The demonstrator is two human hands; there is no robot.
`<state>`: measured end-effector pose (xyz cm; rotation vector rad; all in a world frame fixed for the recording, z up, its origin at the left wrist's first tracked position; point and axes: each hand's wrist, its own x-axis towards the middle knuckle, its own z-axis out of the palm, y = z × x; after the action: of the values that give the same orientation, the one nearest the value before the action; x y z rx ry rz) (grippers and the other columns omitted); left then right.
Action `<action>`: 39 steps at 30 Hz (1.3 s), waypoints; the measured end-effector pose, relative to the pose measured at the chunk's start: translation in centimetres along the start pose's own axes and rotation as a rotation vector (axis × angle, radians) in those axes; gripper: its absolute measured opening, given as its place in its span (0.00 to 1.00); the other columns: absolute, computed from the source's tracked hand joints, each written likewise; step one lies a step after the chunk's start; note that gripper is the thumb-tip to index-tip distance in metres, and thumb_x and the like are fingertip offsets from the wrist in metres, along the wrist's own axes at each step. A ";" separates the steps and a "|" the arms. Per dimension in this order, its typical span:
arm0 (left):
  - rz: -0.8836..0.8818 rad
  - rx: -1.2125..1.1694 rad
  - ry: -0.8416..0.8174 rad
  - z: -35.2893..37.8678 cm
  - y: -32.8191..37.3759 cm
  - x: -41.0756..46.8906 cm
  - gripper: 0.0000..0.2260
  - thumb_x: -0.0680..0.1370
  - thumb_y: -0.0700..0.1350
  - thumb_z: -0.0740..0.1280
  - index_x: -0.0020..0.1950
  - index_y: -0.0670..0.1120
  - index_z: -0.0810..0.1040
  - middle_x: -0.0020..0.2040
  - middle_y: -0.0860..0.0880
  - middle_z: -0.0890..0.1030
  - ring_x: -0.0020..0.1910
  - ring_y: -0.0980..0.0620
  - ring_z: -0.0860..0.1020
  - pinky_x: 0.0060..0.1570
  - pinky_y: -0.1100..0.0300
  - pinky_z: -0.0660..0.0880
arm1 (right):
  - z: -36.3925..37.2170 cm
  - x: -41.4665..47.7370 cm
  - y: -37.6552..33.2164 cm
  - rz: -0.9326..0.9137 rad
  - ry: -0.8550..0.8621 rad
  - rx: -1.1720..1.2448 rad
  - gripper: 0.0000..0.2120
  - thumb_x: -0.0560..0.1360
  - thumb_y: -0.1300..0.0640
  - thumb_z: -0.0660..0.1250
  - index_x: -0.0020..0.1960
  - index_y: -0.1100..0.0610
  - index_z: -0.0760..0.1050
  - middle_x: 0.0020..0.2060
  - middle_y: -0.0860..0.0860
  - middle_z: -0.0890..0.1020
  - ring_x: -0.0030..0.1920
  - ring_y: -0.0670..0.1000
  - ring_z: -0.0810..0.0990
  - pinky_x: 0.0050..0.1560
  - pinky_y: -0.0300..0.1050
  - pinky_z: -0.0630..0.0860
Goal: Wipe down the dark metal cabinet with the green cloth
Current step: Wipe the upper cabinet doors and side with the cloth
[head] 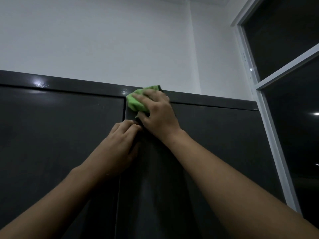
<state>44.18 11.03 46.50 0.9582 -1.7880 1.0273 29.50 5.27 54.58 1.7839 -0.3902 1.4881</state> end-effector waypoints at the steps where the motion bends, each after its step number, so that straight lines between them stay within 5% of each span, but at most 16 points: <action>1: -0.002 0.003 -0.014 -0.2 0.1 -0.3 0.18 0.78 0.48 0.64 0.69 0.49 0.70 0.68 0.51 0.65 0.67 0.53 0.62 0.62 0.62 0.66 | 0.0 -0.1 -0.2 -0.084 -0.053 0.026 0.24 0.69 0.53 0.65 0.65 0.54 0.80 0.61 0.55 0.80 0.64 0.60 0.75 0.66 0.61 0.68; 4: 0.023 0.022 -0.092 -0.6 0.2 -1.3 0.17 0.80 0.51 0.61 0.69 0.54 0.68 0.71 0.53 0.60 0.69 0.56 0.58 0.61 0.65 0.63 | -1.3 0.4 1.5 -0.189 -0.141 0.054 0.24 0.69 0.55 0.69 0.65 0.54 0.80 0.62 0.55 0.80 0.65 0.59 0.75 0.69 0.59 0.68; 10: 0.103 0.005 -0.137 -1.7 -1.0 -2.7 0.19 0.78 0.53 0.59 0.69 0.56 0.68 0.71 0.57 0.62 0.69 0.58 0.61 0.61 0.68 0.62 | -1.4 0.6 2.0 0.084 0.039 0.057 0.23 0.70 0.60 0.65 0.64 0.55 0.81 0.61 0.53 0.81 0.64 0.56 0.74 0.66 0.60 0.71; 14: 0.085 -0.073 -0.065 -1.9 -2.0 -2.9 0.18 0.76 0.48 0.65 0.66 0.56 0.69 0.67 0.58 0.63 0.64 0.63 0.59 0.57 0.66 0.66 | -2.4 -3.4 2.2 -0.155 -0.125 0.066 0.21 0.71 0.55 0.67 0.64 0.55 0.81 0.61 0.53 0.80 0.64 0.55 0.75 0.65 0.61 0.71; 20: 0.021 -0.059 0.075 -1.3 -1.9 -0.8 0.21 0.78 0.45 0.62 0.71 0.51 0.67 0.69 0.52 0.64 0.67 0.54 0.62 0.58 0.59 0.69 | -4.9 -6.2 4.5 -0.432 -0.355 0.073 0.18 0.77 0.57 0.70 0.66 0.53 0.80 0.62 0.52 0.79 0.65 0.54 0.75 0.67 0.56 0.70; 27: -0.107 -0.185 0.099 -1.7 -2.6 1.4 0.29 0.73 0.36 0.64 0.74 0.46 0.65 0.69 0.48 0.67 0.67 0.50 0.66 0.66 0.61 0.62 | -1.3 -3.2 0.2 0.062 -0.001 0.096 0.24 0.68 0.53 0.63 0.63 0.55 0.81 0.59 0.52 0.81 0.63 0.55 0.75 0.66 0.59 0.70; 31: -0.158 -0.284 0.057 -2.3 -2.4 1.4 0.32 0.70 0.37 0.63 0.75 0.47 0.65 0.69 0.48 0.67 0.69 0.51 0.66 0.69 0.58 0.63 | -0.4 -5.5 -1.3 -0.163 -0.092 0.107 0.21 0.72 0.51 0.66 0.62 0.57 0.82 0.59 0.55 0.81 0.63 0.57 0.75 0.63 0.60 0.72; 36: -0.136 -0.284 0.017 -2.3 -1.8 0.4 0.37 0.62 0.41 0.59 0.73 0.50 0.65 0.69 0.52 0.65 0.67 0.56 0.62 0.64 0.66 0.59 | -2.3 -7.9 0.4 -0.484 -0.339 0.145 0.16 0.74 0.57 0.71 0.62 0.55 0.82 0.61 0.53 0.81 0.65 0.54 0.74 0.67 0.56 0.70; 39: -0.161 -0.306 0.021 -2.6 -2.0 0.5 0.37 0.63 0.40 0.58 0.74 0.49 0.65 0.70 0.52 0.67 0.69 0.56 0.64 0.66 0.66 0.59 | -3.6 -6.5 2.5 -0.466 -0.379 0.130 0.17 0.74 0.59 0.70 0.62 0.55 0.82 0.62 0.53 0.81 0.65 0.54 0.75 0.69 0.56 0.69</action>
<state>46.52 12.51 48.26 0.8788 -1.7558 0.6386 23.60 4.69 49.43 2.0881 -0.0490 0.8695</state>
